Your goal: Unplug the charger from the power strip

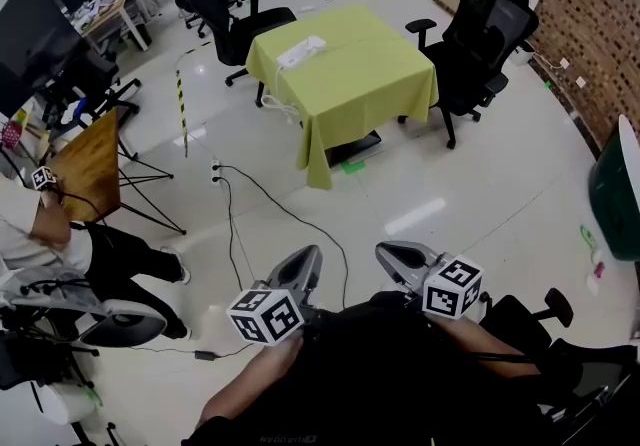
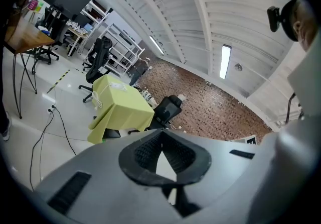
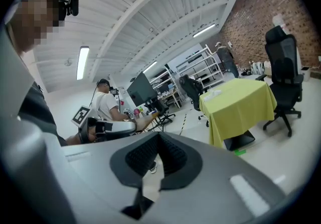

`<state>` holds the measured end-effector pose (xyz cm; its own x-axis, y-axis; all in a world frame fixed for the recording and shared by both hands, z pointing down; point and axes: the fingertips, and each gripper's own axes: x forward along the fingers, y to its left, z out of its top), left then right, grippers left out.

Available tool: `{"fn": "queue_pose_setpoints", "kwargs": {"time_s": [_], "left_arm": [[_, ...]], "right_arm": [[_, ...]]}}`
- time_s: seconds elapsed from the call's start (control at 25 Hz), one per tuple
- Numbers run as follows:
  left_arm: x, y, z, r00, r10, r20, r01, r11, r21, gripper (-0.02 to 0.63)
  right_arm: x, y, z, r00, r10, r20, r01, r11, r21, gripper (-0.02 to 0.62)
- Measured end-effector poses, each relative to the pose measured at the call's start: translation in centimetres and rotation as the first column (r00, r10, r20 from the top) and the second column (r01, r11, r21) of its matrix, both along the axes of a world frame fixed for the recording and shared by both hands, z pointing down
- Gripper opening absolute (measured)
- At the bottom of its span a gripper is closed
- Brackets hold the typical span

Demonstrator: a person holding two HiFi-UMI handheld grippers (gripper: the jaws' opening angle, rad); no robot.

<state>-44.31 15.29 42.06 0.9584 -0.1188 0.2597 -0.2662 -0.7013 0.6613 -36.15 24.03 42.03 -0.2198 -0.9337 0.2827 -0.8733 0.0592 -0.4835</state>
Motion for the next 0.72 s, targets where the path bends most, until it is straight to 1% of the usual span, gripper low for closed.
{"fn": "queue_pose_setpoints", "kwargs": {"time_s": [0.12, 0.24, 0.4, 0.6, 0.72], "left_arm": [[1.5, 1.4, -0.1, 1.0, -0.012, 0.019, 0.012, 1.0, -0.007, 0.005], [4.0, 3.0, -0.2, 0.999, 0.01, 0.042, -0.01, 1.0, -0.003, 0.005], [8.1, 5.0, -0.8, 0.998, 0.039, 0.054, -0.04, 0.999, 0.022, 0.005], [13.6, 8.0, -1.3, 0.997, 0.047, 0.053, -0.048, 0.999, 0.023, 0.005], [16.7, 10.0, -1.7, 0.996, 0.072, 0.054, -0.074, 0.996, 0.044, 0.005]], "right_arm": [[1.9, 1.1, -0.6, 1.0, -0.011, 0.001, 0.011, 1.0, 0.009, 0.002], [4.5, 2.4, -0.9, 1.0, -0.004, 0.008, 0.004, 1.0, 0.023, 0.002], [8.3, 4.3, -1.1, 1.0, 0.0, 0.017, 0.0, 0.999, 0.035, 0.002], [13.9, 7.2, -2.3, 1.0, 0.015, -0.003, -0.015, 0.998, 0.055, 0.002], [16.2, 8.9, -2.4, 1.0, 0.013, -0.004, -0.013, 0.998, 0.063, 0.002]]}}
